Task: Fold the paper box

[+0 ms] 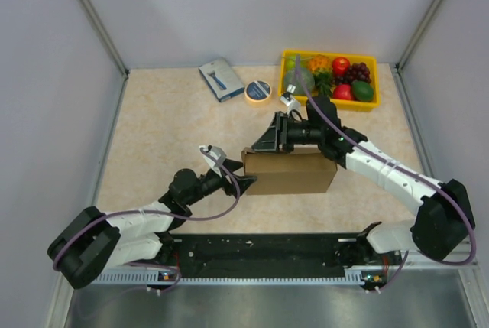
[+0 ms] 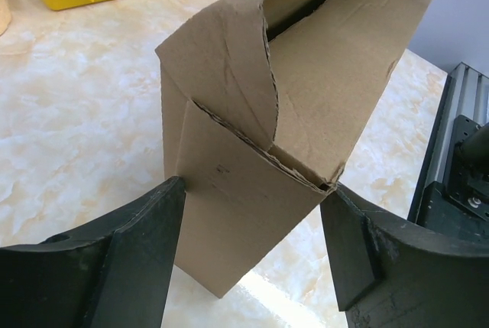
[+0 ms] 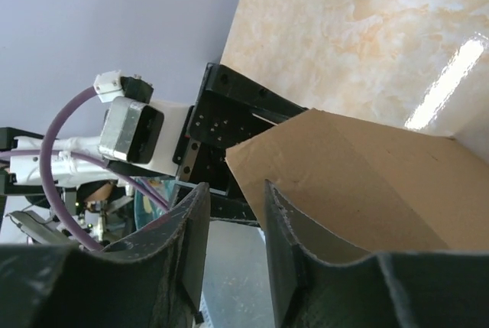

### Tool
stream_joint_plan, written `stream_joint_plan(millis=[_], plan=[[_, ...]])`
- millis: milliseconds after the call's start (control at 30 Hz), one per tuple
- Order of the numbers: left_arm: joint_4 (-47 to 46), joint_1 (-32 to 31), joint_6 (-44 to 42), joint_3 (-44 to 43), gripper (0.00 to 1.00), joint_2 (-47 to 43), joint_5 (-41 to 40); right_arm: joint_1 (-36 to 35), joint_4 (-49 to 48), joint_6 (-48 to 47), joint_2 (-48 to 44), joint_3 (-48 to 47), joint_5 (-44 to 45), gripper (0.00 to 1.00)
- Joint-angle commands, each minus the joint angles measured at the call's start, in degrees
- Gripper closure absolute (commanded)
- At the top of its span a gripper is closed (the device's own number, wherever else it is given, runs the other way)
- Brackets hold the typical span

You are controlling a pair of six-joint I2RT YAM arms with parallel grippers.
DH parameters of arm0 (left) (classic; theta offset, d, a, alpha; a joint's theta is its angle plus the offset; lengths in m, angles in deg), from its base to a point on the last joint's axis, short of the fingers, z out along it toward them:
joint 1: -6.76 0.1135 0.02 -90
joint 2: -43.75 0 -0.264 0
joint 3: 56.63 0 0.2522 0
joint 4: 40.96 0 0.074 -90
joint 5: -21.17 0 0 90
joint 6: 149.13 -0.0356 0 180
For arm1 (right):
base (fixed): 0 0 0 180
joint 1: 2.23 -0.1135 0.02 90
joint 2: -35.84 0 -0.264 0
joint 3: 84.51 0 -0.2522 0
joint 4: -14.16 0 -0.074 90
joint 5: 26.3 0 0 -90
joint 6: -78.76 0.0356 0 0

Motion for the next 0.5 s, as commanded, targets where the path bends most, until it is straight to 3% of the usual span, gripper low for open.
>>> stream_joint_plan(millis=[0,133,233,367,467], plan=[[-1.43,0.04,-0.39,0.75,0.27,-0.77,-5.53,-0.45,4.14,0.35,-3.29,-1.51,-2.52,0.64],[-0.65,-0.4,0.4,0.75,0.25,-1.91,-5.7,7.17,11.27,-4.49,-0.5,-11.62,-5.68,0.53],[2.77,-0.66,2.42,0.84,0.11,-3.75,-7.72,12.98,15.13,-9.67,3.36,-18.29,-7.79,0.4],[7.08,-1.63,10.75,3.56,0.08,-12.51,-9.92,16.68,23.32,-21.53,9.95,-23.06,-5.34,0.39],[19.71,-2.16,15.24,4.0,0.11,-22.08,-8.7,20.1,25.44,-26.64,12.16,-22.36,-4.11,0.39]])
